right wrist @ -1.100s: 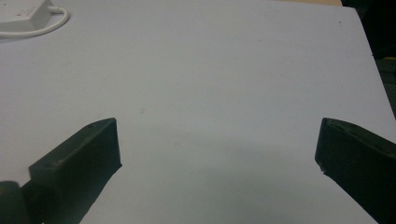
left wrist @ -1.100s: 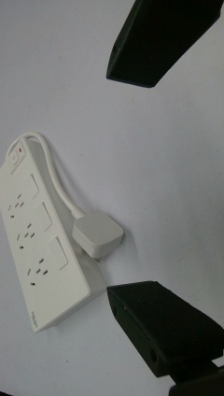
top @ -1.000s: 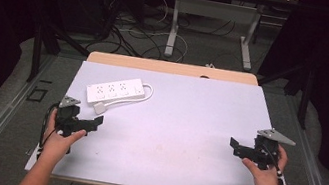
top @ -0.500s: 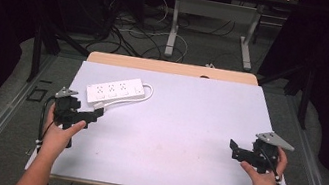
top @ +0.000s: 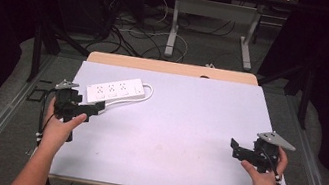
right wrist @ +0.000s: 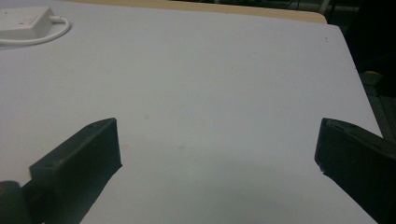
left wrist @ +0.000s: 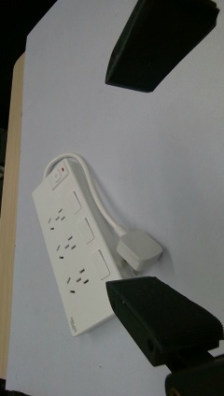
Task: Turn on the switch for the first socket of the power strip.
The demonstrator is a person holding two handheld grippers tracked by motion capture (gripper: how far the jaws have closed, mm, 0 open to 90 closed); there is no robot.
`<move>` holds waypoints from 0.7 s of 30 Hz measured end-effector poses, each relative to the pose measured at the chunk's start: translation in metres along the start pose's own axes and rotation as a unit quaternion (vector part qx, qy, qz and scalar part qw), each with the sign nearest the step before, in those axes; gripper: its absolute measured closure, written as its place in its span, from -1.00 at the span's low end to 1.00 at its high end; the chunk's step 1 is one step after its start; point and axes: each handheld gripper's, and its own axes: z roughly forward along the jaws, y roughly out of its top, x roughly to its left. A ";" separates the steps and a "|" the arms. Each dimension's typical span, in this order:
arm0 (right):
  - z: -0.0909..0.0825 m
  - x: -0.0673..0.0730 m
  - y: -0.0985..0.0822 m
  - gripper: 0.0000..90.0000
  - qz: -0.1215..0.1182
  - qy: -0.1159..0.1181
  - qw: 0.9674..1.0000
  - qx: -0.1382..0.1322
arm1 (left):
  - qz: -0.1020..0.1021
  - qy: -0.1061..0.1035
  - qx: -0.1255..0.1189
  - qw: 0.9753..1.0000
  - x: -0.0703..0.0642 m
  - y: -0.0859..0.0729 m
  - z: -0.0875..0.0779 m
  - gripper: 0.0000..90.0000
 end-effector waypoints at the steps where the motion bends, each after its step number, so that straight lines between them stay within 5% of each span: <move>1: 0.001 0.001 0.001 -1.00 0.005 -0.003 1.000 -0.001 | 0.000 0.000 0.001 1.000 -0.001 0.002 0.000 -0.91; 7: 0.004 0.002 -0.001 -1.00 0.003 0.006 1.000 0.014 | -0.004 -0.003 0.010 1.000 -0.005 0.018 -0.004 -0.80; 21: 0.007 0.006 -0.001 -0.99 0.004 0.011 1.000 0.003 | 0.009 0.004 0.014 1.000 -0.016 0.047 -0.006 -0.78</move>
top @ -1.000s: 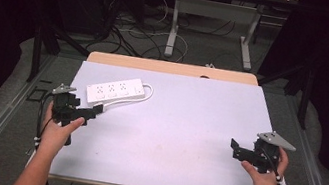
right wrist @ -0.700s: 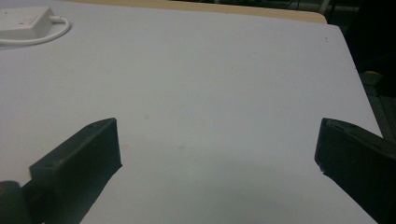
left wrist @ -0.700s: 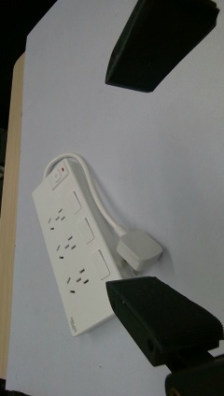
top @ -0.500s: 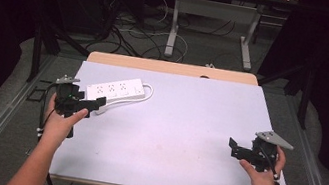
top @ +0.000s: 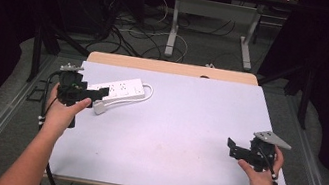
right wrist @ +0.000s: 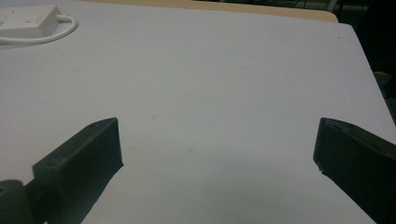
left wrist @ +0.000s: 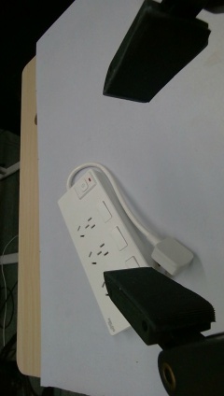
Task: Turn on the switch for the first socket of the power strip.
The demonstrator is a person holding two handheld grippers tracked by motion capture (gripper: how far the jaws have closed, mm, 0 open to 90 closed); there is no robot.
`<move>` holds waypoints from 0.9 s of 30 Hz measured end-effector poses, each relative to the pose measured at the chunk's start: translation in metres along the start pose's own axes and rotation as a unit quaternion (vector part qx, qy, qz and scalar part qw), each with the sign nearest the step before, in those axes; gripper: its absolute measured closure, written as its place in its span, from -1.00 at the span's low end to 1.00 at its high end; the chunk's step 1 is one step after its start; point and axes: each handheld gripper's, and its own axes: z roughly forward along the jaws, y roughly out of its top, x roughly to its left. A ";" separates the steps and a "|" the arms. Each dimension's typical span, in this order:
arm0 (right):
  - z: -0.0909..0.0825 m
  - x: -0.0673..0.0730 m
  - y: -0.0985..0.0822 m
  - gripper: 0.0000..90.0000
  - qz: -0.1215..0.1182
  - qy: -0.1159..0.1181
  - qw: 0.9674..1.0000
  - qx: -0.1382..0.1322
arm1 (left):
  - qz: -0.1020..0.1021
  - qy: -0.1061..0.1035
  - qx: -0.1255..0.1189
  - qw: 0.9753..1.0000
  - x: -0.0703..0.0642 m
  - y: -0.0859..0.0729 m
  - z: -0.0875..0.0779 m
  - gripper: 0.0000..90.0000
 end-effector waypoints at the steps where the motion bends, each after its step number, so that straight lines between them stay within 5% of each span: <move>1: 0.001 0.000 0.000 -0.99 -0.005 0.001 1.000 -0.001 | -0.001 0.002 -0.004 1.000 -0.001 0.002 0.000 -0.78; 27: 0.005 0.002 -0.003 -0.98 0.001 0.008 1.000 0.007 | -0.034 0.013 0.026 0.999 0.001 0.057 -0.004 -0.61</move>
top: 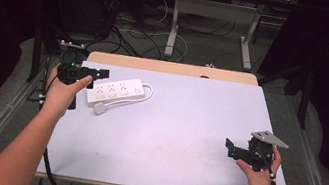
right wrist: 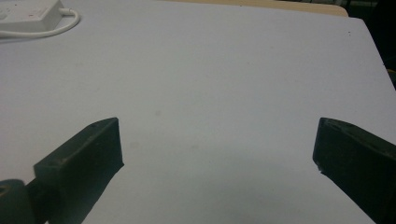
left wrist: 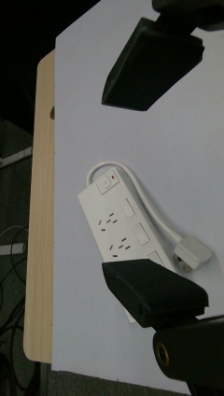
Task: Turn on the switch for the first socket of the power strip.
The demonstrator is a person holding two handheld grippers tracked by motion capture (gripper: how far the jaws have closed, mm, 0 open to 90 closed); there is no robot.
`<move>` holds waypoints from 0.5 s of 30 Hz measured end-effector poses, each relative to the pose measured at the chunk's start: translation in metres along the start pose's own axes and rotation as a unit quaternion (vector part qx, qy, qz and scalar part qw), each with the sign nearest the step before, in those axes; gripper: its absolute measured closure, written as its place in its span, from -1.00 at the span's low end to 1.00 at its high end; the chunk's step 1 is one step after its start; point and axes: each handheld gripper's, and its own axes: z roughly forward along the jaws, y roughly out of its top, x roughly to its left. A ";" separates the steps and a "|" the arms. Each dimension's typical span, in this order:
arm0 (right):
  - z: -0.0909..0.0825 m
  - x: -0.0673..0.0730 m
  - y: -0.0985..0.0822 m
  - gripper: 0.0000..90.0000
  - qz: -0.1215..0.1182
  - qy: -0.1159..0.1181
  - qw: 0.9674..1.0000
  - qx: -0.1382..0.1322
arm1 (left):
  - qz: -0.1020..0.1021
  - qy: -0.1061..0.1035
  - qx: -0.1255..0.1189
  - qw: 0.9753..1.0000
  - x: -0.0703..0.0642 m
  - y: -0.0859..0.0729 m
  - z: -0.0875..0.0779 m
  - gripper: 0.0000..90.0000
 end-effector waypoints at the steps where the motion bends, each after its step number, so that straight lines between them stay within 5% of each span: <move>1: 0.000 0.000 0.000 -0.98 0.001 0.001 1.000 0.000 | 0.001 0.001 -0.002 1.000 0.000 0.002 0.000 -0.61; 15: 0.002 0.000 -0.001 -0.96 -0.003 -0.003 1.000 -0.001 | -0.017 0.014 0.011 1.000 -0.004 0.030 0.001 -0.36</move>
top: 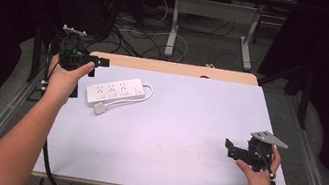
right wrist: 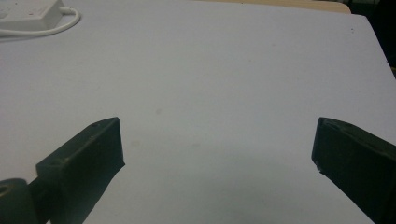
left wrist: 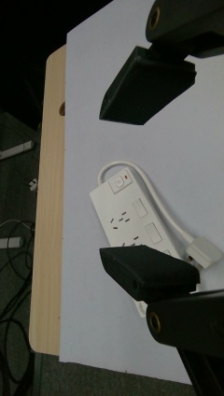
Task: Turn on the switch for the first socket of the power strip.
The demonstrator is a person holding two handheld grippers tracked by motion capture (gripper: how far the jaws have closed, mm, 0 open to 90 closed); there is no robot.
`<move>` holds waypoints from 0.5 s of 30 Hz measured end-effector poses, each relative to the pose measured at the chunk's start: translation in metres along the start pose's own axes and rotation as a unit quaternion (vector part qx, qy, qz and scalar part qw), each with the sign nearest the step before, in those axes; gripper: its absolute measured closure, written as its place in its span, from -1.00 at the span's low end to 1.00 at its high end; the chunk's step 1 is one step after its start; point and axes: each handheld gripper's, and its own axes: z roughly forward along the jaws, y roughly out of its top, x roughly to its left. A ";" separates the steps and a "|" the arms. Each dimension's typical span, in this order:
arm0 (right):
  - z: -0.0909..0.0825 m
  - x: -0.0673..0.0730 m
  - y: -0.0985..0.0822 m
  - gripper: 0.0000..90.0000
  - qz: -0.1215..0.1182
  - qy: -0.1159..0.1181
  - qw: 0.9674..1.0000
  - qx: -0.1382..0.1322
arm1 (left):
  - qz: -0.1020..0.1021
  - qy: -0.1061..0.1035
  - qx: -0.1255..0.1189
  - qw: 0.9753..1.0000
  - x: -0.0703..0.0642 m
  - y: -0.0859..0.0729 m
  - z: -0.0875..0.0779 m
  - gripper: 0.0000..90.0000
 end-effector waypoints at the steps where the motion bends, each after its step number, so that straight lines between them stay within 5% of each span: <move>1: 0.000 0.000 0.000 -0.96 0.002 0.001 1.000 0.001 | -0.003 0.000 0.000 1.000 0.000 0.001 0.002 -0.35; 15: 0.002 0.001 -0.001 -0.93 0.004 0.009 1.000 0.012 | 0.013 0.021 0.011 1.000 -0.007 0.009 0.028 -0.22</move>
